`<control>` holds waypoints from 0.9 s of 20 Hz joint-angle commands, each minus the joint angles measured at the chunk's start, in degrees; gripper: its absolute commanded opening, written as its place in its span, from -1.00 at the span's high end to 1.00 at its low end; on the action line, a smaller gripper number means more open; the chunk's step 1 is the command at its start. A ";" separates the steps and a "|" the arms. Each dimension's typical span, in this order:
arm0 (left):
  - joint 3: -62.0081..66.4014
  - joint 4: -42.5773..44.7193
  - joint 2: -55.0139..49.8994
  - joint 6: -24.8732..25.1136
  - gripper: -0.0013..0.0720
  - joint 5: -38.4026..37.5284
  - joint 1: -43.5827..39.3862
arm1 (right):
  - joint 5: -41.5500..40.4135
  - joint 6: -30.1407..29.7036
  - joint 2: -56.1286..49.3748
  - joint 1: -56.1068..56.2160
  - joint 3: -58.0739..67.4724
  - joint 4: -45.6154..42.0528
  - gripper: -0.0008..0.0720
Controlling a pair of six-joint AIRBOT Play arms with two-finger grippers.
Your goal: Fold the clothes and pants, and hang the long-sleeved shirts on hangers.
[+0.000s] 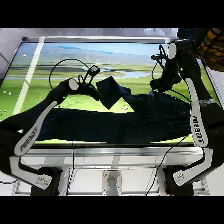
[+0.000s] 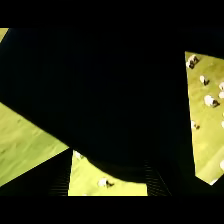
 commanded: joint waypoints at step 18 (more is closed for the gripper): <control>3.91 2.75 -8.81 -17.77 0.60 -2.91 -0.31 | -5.81 -0.13 -0.07 0.07 -0.44 4.59 0.80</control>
